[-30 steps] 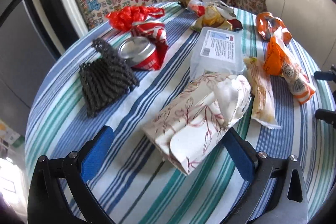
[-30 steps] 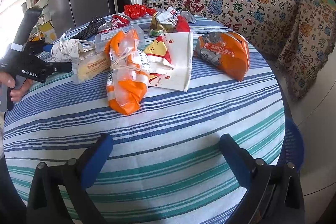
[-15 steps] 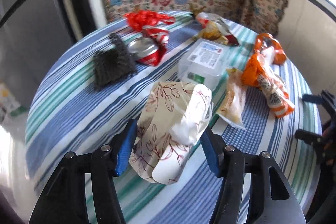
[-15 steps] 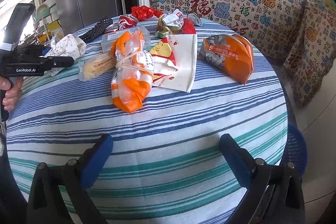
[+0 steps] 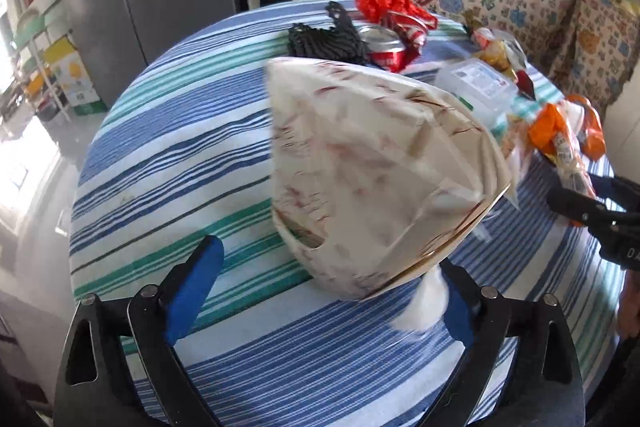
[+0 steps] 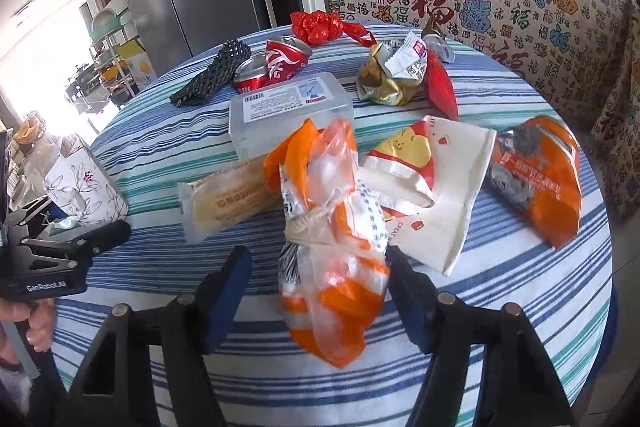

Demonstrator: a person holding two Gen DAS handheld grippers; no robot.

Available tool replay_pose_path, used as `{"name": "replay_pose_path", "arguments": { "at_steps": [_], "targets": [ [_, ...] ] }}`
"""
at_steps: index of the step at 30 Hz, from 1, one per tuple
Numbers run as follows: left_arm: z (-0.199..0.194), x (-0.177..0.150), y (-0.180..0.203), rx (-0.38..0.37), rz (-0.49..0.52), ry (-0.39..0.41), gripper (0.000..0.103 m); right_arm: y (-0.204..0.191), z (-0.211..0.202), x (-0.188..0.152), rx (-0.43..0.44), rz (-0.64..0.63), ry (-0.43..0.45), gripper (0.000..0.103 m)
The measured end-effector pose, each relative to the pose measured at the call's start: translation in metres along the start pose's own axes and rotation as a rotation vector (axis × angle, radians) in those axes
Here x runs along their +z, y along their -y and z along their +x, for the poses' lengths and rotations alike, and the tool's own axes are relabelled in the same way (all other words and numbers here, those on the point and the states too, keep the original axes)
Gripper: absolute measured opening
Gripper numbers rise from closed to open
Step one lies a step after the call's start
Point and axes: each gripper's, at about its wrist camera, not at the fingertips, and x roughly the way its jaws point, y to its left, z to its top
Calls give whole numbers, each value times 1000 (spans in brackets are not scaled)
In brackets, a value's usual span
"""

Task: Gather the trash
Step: 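Close the left tool on the floral paper bag while the right tool grasps the orange-and-white bag, then carry both bags over the blue wastebasket and open both tools to drop them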

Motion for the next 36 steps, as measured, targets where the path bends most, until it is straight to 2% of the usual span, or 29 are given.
{"name": "replay_pose_path", "arguments": {
  "at_steps": [2, 5, 9, 14, 15, 16, 20, 24, 25, 27, 31, 36],
  "targets": [
    [-1, 1, -8, -15, -50, 4, 101, 0, -1, -2, -33, -13, 8, 48],
    [-1, 1, -10, -21, -65, 10, 101, 7, -6, -3, 9, 15, 10, 47],
    [-4, 1, -1, -23, -14, 22, 101, 6, -13, -11, 35, -11, -5, 47],
    [-3, 16, -6, -61, -18, 47, 101, 8, -22, -20, 28, -40, -31, 49],
    [-2, 19, -7, -74, -19, 46, 101, 9, -23, -21, 37, -39, -30, 51],
    [0, 22, -7, -83, -17, 42, 101, 10, -23, -22, 43, -36, -29, 59],
    [10, 32, 4, -88, 57, 20, 101, 12, -22, -22, 65, -26, -22, 67],
    [21, 41, 19, -59, 135, 24, 101, 4, -24, -16, 75, -49, 22, 68],
    [23, 42, 22, -58, 149, 28, 99, 3, -23, -15, 79, -59, 25, 68],
    [23, 42, 27, -69, 172, 32, 65, 5, -20, -14, 80, -51, -4, 48],
    [10, 34, 28, -104, 170, 50, 64, 13, -39, -16, 83, -18, 11, 47],
    [-25, 29, 34, -157, 122, 82, 64, 35, -70, -22, 92, 20, 15, 47]
  ]
}}
